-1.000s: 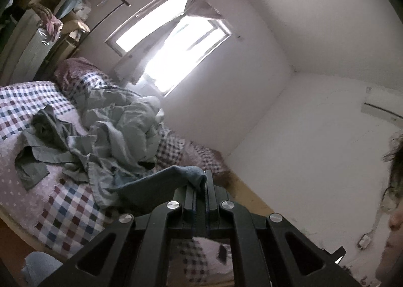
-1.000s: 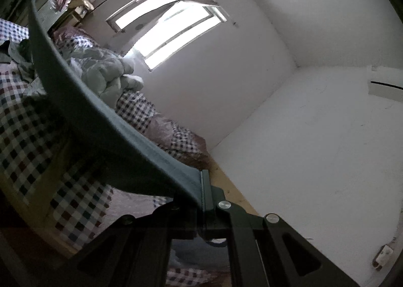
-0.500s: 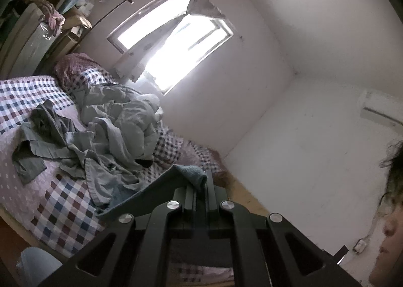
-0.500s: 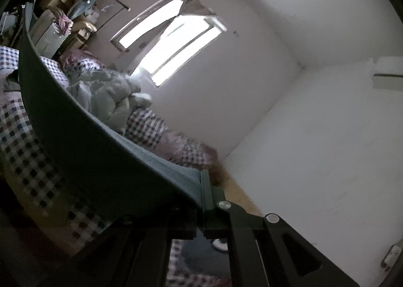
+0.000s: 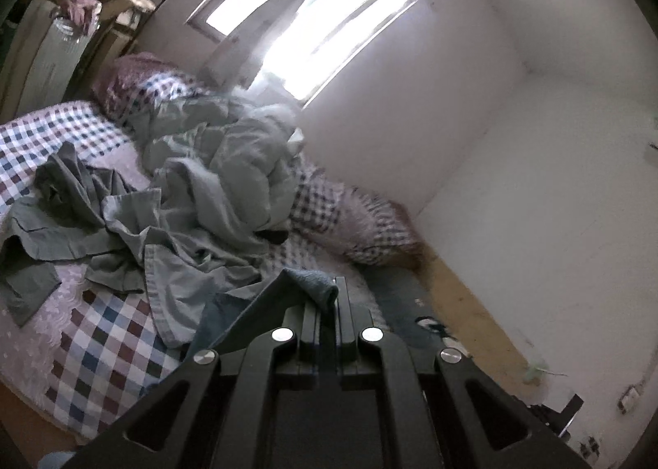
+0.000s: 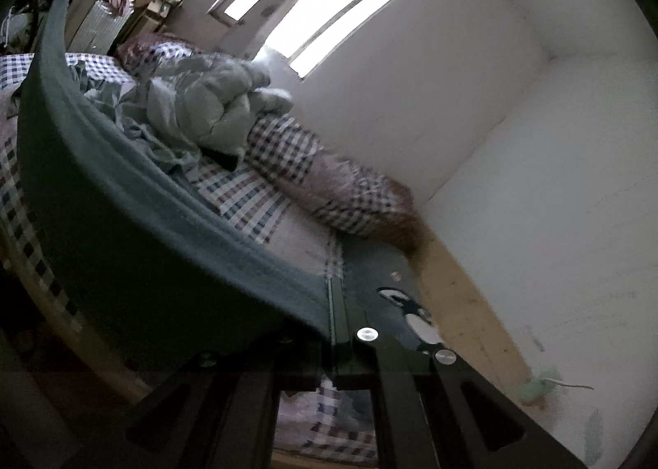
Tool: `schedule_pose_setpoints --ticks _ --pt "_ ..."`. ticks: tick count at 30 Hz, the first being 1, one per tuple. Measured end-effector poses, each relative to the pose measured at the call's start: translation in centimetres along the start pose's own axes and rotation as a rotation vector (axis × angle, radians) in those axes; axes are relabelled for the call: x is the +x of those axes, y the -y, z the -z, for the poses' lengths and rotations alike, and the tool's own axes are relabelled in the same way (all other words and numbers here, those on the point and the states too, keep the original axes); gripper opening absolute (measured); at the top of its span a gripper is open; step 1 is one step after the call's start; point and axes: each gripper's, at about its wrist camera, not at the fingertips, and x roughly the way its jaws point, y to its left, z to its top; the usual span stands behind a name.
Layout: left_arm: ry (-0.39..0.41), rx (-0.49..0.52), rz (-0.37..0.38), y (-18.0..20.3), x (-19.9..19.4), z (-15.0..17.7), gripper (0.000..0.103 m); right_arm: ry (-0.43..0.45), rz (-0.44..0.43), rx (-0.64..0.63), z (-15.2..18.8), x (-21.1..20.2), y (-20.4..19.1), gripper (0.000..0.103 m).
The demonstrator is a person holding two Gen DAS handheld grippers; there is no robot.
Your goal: Fold clothes
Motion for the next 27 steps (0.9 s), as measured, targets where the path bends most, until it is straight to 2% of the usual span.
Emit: schedule_pose_setpoints --ticks 5,11,20,27 --pt "-0.084 -0.04 -0.086 -2.4 7.6 -1.2 0.003 -0.071 -0.069 -0.007 -0.7 7.8 -0.3 0.0" --pt "-0.146 -0.047 -0.174 -5.0 16.4 -2.0 0.003 -0.141 -0.138 -0.035 -1.8 17.4 -2.2 0.0" --pt "-0.237 -0.045 -0.282 -8.1 28.3 -2.6 0.003 -0.241 -0.188 -0.028 -2.8 29.8 -2.1 0.0" --pt "-0.265 0.044 -0.342 -8.8 34.9 -3.3 0.003 -0.319 -0.21 -0.066 -3.4 38.4 -2.6 0.0"
